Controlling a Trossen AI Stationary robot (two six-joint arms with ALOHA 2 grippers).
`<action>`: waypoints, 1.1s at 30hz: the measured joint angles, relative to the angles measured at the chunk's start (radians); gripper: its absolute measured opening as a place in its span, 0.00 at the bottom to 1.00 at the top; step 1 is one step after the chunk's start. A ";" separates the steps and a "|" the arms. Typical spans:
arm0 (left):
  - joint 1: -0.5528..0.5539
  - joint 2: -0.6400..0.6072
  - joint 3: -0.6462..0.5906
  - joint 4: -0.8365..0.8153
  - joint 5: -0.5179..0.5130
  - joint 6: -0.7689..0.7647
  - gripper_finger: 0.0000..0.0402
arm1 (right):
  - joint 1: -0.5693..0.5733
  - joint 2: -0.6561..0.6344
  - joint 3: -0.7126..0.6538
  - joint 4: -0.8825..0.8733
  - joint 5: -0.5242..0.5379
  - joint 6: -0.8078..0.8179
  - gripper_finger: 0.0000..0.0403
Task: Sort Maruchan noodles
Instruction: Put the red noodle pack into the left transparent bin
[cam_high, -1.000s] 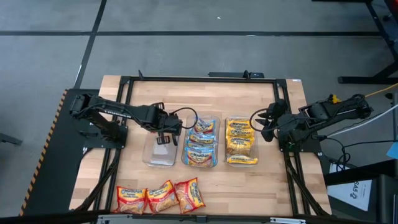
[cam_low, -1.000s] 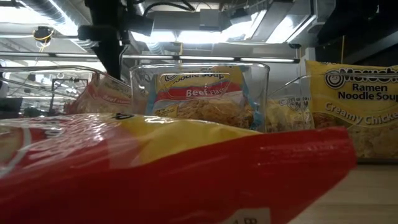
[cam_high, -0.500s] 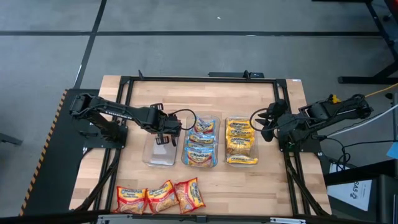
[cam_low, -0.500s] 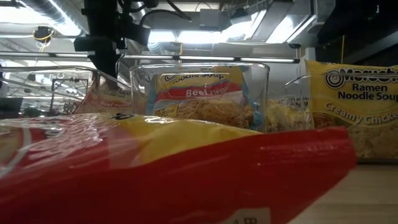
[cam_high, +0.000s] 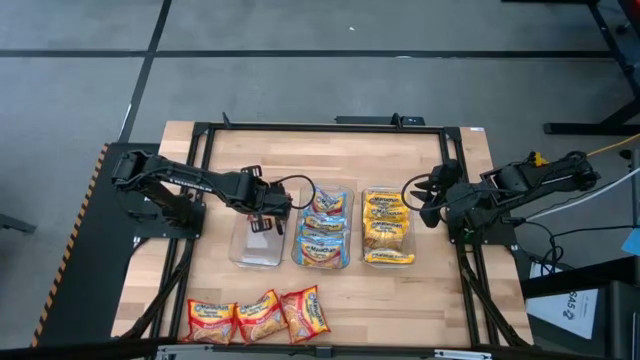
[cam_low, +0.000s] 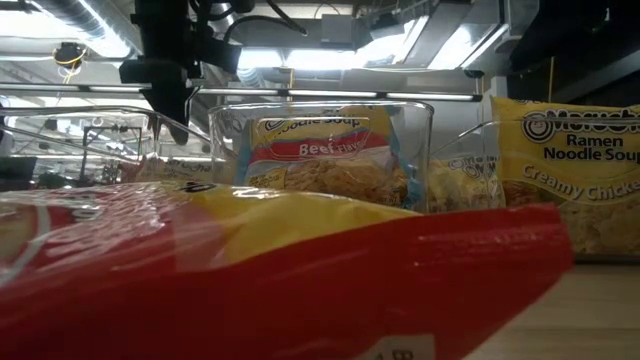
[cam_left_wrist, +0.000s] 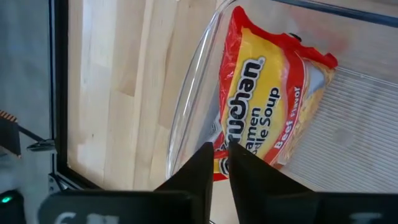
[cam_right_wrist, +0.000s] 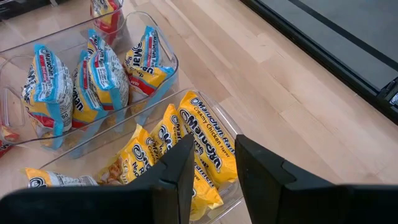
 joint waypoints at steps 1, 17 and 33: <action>0.000 0.000 0.000 0.000 0.000 -0.001 0.11 | 0.000 0.000 0.000 0.000 0.000 0.000 0.29; -0.038 0.001 0.175 -0.037 0.350 -0.063 0.12 | 0.000 0.000 0.000 0.018 0.000 0.000 0.29; -0.533 0.000 0.194 -0.122 0.655 -0.672 0.12 | 0.000 0.001 -0.077 0.066 -0.206 0.205 0.29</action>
